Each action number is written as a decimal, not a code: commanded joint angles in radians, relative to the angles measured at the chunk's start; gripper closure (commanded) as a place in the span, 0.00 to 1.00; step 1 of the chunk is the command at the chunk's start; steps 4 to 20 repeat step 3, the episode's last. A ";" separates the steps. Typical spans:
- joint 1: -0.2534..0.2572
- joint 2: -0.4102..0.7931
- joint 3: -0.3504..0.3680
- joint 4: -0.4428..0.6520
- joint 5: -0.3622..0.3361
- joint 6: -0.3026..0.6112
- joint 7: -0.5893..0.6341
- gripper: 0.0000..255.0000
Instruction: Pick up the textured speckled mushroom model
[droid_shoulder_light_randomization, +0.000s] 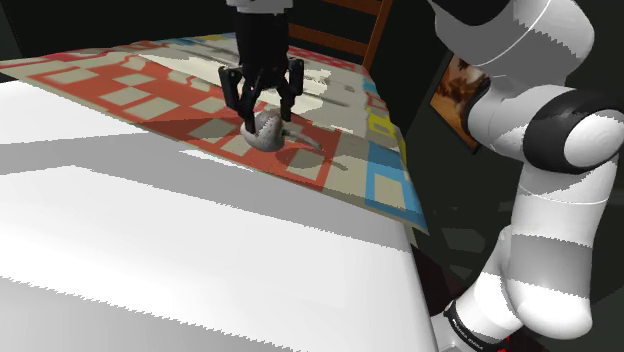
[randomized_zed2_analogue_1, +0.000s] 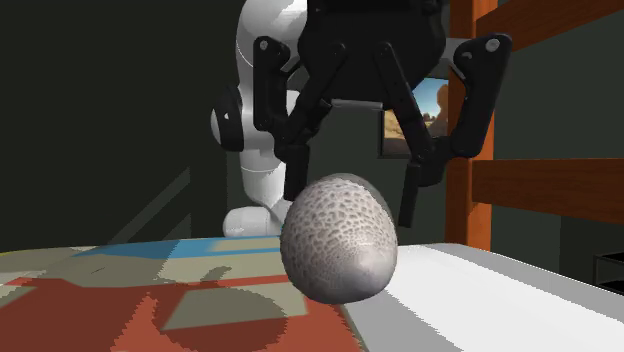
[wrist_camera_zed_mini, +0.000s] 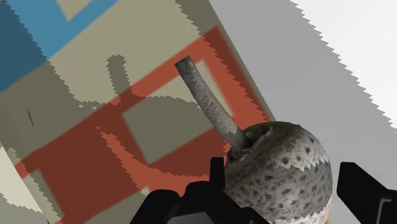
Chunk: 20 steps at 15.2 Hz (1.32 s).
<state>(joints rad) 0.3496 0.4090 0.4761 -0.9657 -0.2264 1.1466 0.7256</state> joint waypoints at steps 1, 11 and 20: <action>0.022 0.032 -0.002 0.080 -0.016 -0.050 0.000 1.00; 0.024 0.034 -0.002 0.086 -0.018 -0.053 0.000 1.00; 0.024 0.034 -0.002 0.086 -0.018 -0.053 0.000 1.00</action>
